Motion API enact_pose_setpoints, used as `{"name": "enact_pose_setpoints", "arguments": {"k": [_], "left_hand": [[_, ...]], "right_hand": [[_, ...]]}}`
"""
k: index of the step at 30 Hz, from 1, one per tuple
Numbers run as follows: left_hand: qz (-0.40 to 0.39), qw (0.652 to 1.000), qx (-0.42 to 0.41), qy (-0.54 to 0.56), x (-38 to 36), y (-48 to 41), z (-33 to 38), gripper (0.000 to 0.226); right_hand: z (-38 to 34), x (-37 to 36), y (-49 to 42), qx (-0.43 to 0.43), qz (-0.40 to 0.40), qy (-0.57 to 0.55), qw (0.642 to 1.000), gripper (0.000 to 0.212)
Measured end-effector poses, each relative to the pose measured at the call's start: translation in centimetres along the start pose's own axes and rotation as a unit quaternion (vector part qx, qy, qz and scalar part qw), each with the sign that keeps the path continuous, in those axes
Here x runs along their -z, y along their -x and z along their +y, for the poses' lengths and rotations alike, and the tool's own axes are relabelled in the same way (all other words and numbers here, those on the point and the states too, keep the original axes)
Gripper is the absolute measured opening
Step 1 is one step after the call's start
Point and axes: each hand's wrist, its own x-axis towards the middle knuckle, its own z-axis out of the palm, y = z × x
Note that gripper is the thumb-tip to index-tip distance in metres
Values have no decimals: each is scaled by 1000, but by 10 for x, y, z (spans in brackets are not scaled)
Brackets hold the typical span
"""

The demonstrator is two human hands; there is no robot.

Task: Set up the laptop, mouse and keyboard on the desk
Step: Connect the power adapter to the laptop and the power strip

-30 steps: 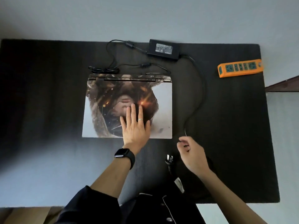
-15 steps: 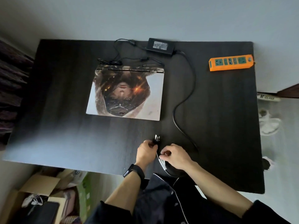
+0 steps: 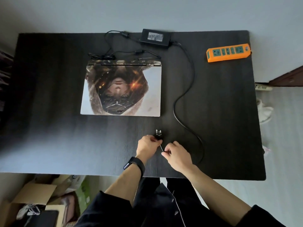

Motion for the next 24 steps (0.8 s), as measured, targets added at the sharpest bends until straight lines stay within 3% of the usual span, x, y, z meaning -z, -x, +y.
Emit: {"name": "enact_pose_setpoints", "arguments": {"k": [5, 9, 13, 16, 19, 22, 24], "left_hand": [[-20, 996, -53, 74, 9, 5, 5, 25], [-3, 976, -102, 191, 47, 9, 49, 23], [-8, 933, -136, 333, 98, 21, 122, 13], [-34, 932, -218, 288, 119, 33, 170, 14], [-61, 928, -285, 231, 121, 39, 214, 18], [15, 939, -337, 72, 114, 36, 252, 16], [41, 934, -354, 16, 105, 32, 270, 16]], "right_hand": [[-2, 4, 14, 7, 16, -25, 1000, 32], [-6, 20, 25, 61, 159, 24, 985, 43], [1, 42, 32, 66, 296, 102, 947, 28], [0, 73, 22, -13, 325, 98, 941, 12], [-6, 115, 4, -80, 273, 80, 955, 29], [5, 157, -17, -137, 230, 44, 962, 37], [23, 176, -30, -159, 203, -45, 965, 35]]}}
